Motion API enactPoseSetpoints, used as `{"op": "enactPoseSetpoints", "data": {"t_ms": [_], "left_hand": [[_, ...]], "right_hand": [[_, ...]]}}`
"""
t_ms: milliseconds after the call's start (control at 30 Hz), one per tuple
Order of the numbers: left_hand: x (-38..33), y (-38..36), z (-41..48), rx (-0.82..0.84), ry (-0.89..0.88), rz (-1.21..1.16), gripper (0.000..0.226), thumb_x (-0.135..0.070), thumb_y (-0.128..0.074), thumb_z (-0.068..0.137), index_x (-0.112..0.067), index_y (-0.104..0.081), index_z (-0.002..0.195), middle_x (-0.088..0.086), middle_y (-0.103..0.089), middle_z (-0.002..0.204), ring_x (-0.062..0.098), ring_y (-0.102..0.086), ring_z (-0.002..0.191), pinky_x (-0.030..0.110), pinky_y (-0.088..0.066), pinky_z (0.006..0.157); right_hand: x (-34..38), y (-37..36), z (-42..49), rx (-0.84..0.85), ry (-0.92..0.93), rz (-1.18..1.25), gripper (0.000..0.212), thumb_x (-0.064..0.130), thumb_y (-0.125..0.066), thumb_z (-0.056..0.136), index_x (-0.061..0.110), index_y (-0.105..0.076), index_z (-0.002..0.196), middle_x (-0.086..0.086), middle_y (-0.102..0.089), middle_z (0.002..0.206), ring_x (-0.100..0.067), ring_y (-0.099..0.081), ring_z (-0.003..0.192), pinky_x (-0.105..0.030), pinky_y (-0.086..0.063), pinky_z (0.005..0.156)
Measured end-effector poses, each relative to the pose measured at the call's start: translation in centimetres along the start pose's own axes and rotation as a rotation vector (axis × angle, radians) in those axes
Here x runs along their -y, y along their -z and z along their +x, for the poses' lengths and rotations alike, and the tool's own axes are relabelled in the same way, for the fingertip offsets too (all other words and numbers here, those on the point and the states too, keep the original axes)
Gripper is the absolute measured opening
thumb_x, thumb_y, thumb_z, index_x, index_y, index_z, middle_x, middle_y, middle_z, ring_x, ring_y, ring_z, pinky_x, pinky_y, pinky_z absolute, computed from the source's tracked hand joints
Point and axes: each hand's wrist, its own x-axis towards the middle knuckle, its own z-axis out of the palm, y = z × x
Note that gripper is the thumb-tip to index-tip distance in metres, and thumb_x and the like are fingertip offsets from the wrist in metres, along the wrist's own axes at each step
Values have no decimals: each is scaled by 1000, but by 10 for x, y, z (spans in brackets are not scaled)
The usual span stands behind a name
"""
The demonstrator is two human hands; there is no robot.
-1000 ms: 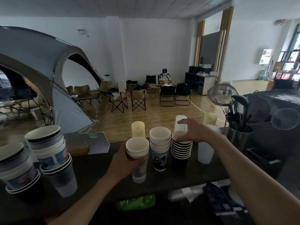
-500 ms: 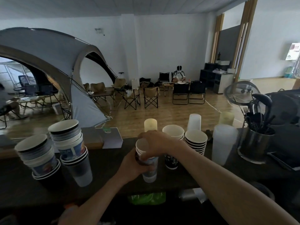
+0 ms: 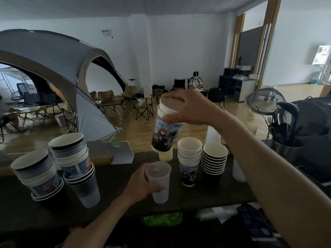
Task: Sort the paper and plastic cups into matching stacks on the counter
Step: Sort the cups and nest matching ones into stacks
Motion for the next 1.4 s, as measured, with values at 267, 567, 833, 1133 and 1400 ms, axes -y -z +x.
{"op": "enactPoseSetpoints", "data": {"t_ms": [267, 567, 833, 1133, 1400], "left_hand": [[2, -1, -4, 27, 3, -25, 75, -29, -93, 55, -35, -52, 117, -12, -63, 115, -1, -61, 105, 31, -57, 86], [0, -1, -3, 52, 12, -31, 75, -29, -92, 56, -38, -48, 116, -13, -62, 116, -1, -60, 106, 25, -55, 82], [-6, 1, -2, 43, 7, -14, 72, -30, -92, 57, -40, -47, 112, -12, -63, 114, 4, -61, 107, 23, -54, 79], [-106, 58, 18, -24, -174, -115, 78, -37, -84, 62, -21, -52, 131, -10, -65, 111, 1, -65, 98, 18, -56, 70], [-213, 57, 45, -18, -390, -60, 55, -57, -78, 55, -39, -63, 105, -13, -75, 93, 2, -71, 87, 18, -57, 72]], "right_hand": [[-43, 11, 4, -24, -164, -215, 83, 68, -70, 64, 31, -53, 137, 6, -58, 134, -20, -56, 116, -40, -49, 97], [-64, -5, -1, -42, -216, -170, 87, 68, -70, 63, 32, -50, 140, 5, -59, 134, -21, -57, 117, -44, -51, 95], [-72, -55, -23, 254, -281, -216, 89, 67, -76, 65, 25, -49, 139, 0, -56, 136, -24, -53, 121, -39, -45, 98], [-50, -27, -23, 68, -189, 158, 85, 62, -77, 68, 24, -51, 139, 3, -59, 135, -16, -57, 122, -35, -45, 103], [-40, 37, -38, -91, -171, 632, 68, 40, -80, 70, 15, -60, 129, -4, -71, 112, -19, -71, 99, -42, -60, 83]]}}
